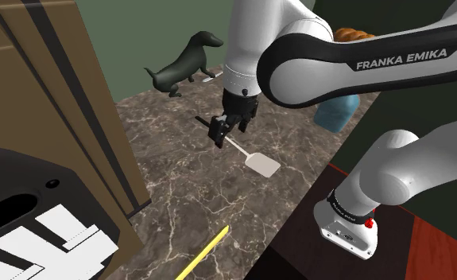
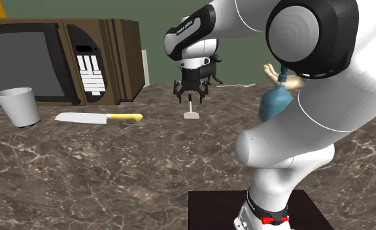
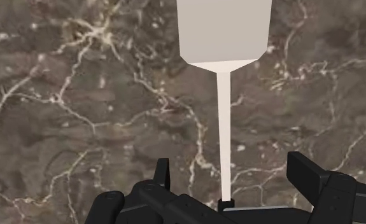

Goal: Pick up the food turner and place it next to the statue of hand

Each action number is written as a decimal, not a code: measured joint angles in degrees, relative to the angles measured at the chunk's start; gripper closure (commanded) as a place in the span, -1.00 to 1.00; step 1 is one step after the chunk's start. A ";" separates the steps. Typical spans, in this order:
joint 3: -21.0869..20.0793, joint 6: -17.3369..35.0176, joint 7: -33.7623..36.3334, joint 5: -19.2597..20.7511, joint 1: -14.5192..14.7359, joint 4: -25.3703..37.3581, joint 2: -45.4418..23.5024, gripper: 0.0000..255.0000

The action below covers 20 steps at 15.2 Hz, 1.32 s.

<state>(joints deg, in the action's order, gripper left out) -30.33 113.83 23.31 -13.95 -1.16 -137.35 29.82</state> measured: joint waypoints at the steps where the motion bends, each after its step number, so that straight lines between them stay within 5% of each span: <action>1: -0.02 0.05 0.01 0.00 0.00 -0.03 -0.01 -1.00; 3: -0.03 0.09 0.01 -0.01 0.00 -0.05 -0.02 -1.00; 4: -0.03 0.10 0.01 -0.01 0.00 -0.06 -0.03 1.00; 20: 0.88 -3.82 -0.07 0.39 -0.12 3.13 0.72 1.00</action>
<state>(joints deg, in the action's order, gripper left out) -29.46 110.01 23.24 -13.56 -1.28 -134.22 30.54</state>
